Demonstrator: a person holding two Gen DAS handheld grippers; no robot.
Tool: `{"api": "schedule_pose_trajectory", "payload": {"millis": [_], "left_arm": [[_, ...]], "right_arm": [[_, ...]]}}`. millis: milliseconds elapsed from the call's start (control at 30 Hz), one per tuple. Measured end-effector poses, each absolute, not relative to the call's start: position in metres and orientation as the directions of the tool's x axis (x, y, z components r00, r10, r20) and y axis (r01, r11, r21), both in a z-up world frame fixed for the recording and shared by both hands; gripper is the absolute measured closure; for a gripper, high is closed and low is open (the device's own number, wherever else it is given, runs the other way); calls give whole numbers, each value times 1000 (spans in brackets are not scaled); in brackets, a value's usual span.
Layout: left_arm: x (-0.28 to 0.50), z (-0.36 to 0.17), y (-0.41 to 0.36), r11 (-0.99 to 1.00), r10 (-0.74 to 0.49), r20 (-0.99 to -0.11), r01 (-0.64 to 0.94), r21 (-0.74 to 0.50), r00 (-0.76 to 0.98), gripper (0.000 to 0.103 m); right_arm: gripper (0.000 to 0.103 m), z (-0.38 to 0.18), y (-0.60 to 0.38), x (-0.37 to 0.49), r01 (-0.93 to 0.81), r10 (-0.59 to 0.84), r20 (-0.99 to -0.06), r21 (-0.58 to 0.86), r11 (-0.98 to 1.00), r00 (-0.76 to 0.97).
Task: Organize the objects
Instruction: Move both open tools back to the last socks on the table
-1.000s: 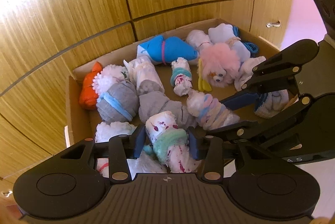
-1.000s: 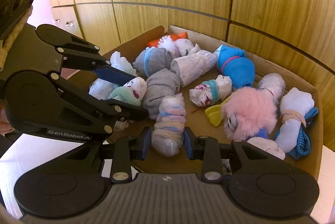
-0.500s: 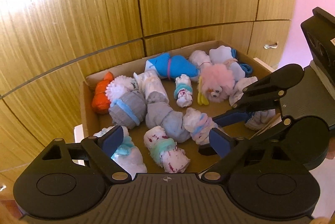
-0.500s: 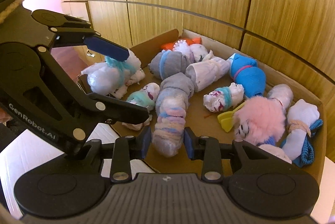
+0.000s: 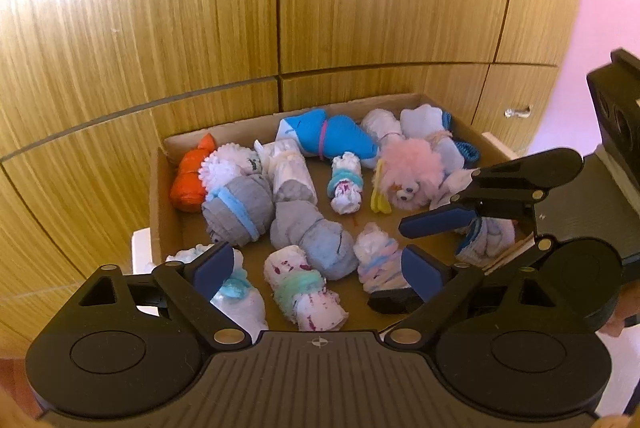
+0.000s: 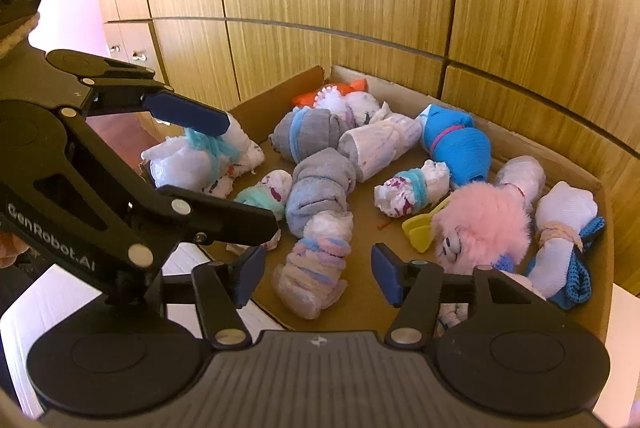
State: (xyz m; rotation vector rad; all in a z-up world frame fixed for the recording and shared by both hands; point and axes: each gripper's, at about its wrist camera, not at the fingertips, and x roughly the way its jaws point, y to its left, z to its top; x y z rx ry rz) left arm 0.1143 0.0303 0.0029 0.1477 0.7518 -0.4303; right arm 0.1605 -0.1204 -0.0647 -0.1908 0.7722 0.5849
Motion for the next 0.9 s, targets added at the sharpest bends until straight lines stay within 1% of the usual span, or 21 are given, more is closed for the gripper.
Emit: {"api": "schedule_pose_trajectory", "payload": {"millis": [333,433,600,667,733,900], "left_arm": [[108,9,28,908,-309,-676,418,0,669,7],[106,12,28,911,-309,-672,411,-7,673,6],[99,21,33,920,-314,-646,392,-24,696,5],[96,25,37,925,-317,-632,376,-43,707,4],[90,27,42,930,-320,-615,362,-60,721,3],[69,25,59,944,-316,-569,312,-107,759,2]], "right_arm": [[46,-59,-126,153,-554,428,-694,49,831,579],[37,-55,-130,147,-543,425,-680,46,838,597],[33,-46,-149,124,-472,404,-632,69,879,661],[26,-44,-160,107,-447,407,-602,92,890,687],[21,-45,-172,89,-400,374,-581,89,912,723],[20,-64,-193,55,-301,308,-573,109,947,759]]}}
